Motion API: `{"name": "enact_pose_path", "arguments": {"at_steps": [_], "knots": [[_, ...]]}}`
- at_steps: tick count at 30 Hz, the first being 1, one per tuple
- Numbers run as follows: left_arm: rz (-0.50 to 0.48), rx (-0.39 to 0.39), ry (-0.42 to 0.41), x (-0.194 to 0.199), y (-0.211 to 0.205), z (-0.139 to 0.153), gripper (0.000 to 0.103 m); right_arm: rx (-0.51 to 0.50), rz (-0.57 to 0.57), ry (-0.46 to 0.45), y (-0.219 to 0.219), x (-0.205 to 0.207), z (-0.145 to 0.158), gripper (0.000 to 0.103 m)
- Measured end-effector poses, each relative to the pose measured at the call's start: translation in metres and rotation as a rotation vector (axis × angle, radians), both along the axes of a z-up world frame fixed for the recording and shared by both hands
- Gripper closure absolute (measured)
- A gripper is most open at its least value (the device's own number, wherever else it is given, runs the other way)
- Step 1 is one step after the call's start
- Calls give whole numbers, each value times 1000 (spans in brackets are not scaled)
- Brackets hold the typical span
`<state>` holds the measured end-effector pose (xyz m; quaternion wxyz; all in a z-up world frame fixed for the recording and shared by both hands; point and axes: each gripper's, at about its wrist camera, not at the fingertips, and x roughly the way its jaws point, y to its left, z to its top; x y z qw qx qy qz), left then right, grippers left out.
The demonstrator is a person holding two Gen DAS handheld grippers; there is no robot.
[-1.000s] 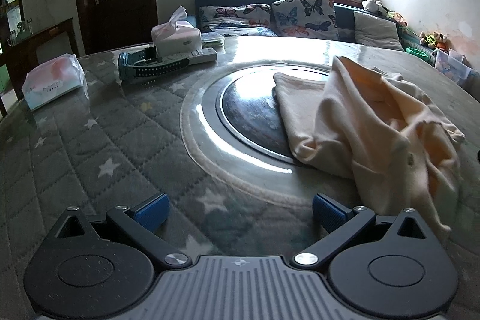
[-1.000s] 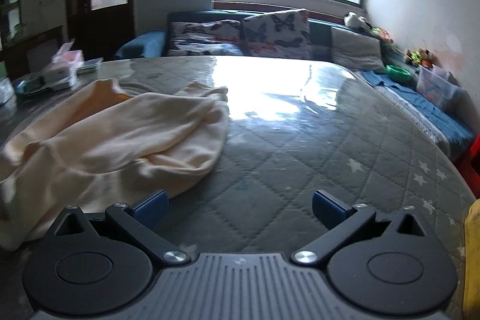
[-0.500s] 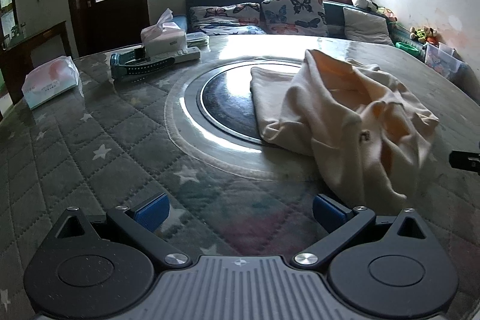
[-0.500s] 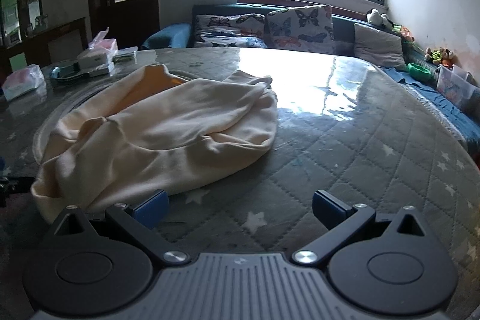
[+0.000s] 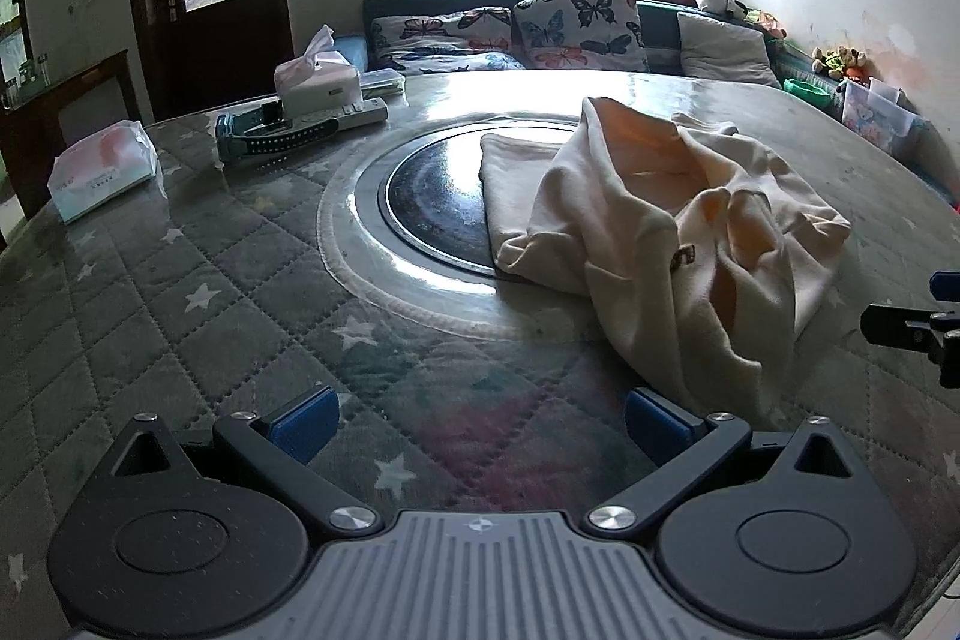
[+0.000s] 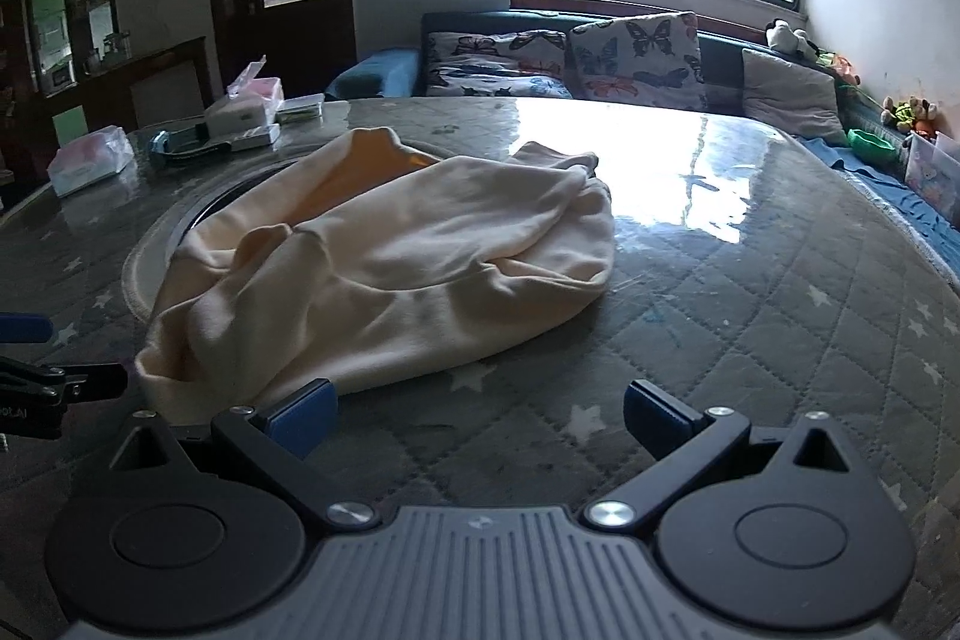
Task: Fold clothes
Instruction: 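Move both grippers toward the crumpled cream sweatshirt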
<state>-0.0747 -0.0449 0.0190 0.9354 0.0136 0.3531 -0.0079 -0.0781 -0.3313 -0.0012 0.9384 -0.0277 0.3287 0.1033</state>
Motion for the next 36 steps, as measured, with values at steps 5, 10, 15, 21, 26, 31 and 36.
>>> {"name": "enact_pose_path", "arguments": {"at_steps": [5,10,15,21,26,31,36], "knots": [[0,6,8,-2,-2,-1,0,5,13,8,4,-4,-2,0],[-7,7,6,-5,-6,1,0,5,31,20,9,-8,-5,1],[-17,14,11,-8,-11,1,0,9,44,16,12,-11,-4,1],[-33,20,13,-9,-15,2,0,14,70,18,18,-13,-3,1],[-39,18,16,-6,-16,1,0,12,87,19,23,-12,-3,1],[-41,18,24,-4,-16,1,0,23,95,21,24,-10,-2,4],[-43,19,26,-3,-16,2,0,38,101,30,24,-8,-4,6]]}}
